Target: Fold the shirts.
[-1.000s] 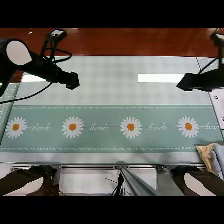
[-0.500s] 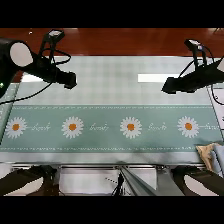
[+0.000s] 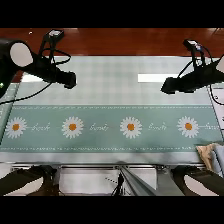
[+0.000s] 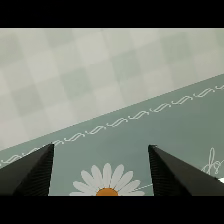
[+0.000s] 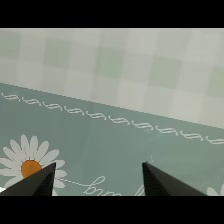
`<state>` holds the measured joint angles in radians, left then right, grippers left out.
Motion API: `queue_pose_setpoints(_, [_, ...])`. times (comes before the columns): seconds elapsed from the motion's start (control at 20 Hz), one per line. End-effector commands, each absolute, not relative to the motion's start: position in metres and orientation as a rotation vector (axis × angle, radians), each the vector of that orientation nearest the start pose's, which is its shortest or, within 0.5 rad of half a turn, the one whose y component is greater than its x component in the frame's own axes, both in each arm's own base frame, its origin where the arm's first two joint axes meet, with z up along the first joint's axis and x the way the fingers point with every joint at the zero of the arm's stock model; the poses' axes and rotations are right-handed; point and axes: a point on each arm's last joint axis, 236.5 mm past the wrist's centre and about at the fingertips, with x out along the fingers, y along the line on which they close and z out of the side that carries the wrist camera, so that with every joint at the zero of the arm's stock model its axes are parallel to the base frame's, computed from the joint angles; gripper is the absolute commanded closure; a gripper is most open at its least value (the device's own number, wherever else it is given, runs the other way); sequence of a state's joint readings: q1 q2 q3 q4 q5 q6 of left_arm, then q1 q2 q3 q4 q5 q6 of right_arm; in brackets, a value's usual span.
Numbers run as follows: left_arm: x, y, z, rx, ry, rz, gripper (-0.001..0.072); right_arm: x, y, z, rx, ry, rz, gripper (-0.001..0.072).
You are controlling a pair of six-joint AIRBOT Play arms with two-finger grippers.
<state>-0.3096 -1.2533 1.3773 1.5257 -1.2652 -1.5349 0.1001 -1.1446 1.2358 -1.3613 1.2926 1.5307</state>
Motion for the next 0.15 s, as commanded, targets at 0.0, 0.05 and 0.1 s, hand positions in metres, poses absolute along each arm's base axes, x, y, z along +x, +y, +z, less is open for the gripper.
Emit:
queue_pose_setpoints(0.0, [0.3829,-0.1331,0.0909,0.172,1.132,-0.326,-0.0013,0.3567,0.0839,0.0808,0.077,1.201,0.254,0.0108])
queue_pose_setpoints(0.05, [0.3829,-0.1331,0.0909,0.172,1.132,-0.326,-0.0013,0.3566,0.0839,0.0808,0.077,1.201,0.255,0.0109])
queue_pose_setpoints(0.1, [0.3829,-0.1331,0.0909,0.172,1.132,-0.326,-0.0013,0.3567,0.0839,0.0808,0.076,1.201,0.255,0.0109])
